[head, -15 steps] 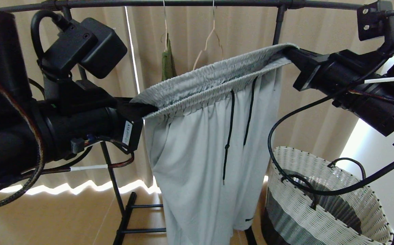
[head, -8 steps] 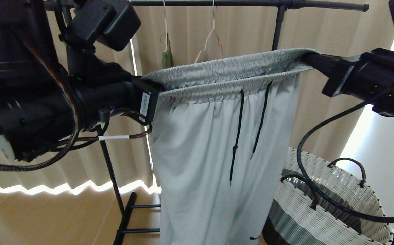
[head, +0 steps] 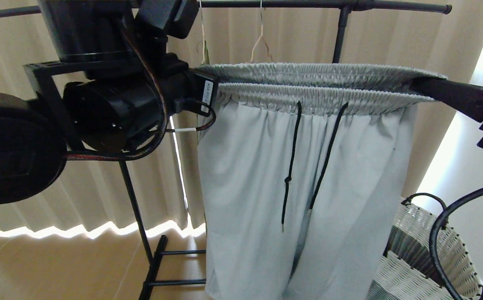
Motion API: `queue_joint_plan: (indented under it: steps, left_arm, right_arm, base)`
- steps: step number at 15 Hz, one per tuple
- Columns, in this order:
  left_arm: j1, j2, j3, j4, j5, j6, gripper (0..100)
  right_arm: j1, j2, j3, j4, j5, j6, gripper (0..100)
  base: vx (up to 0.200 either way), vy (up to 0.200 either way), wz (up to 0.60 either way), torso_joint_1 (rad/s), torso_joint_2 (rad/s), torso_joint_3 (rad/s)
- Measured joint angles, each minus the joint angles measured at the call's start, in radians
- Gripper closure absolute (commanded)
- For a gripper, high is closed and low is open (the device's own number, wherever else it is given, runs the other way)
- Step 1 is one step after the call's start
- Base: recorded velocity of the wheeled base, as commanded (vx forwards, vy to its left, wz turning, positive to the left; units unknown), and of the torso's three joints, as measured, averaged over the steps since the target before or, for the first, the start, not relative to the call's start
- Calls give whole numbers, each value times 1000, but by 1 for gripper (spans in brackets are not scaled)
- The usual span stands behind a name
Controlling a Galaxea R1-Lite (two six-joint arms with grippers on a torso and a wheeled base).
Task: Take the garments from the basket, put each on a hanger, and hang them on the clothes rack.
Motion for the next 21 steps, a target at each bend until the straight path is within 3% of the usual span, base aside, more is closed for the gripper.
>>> queue_joint_plan:
  steps: [10,12,15,21]
  left_arm:
    - [4,-70,82,19,-4,3,100]
    - [0,-110,113,76,-19,3,100]
    - [-2,-156,187,84,-73,2,100]
    - [-5,-198,210,79,-77,8,100]
  right_arm:
    - [-3,80,-47,-55,-3,-36,100]
    - [-19,115,-76,-81,-4,-37,100]
    - [-40,155,-80,-83,-8,-38,100]
    - [-77,191,-82,-127,-7,-139,100]
  base:
    - [0,0,0,0,0,0]
    - [0,0,0,0,0,0]
    - [0,0,0,0,0,0]
    - [0,0,0,0,0,0]
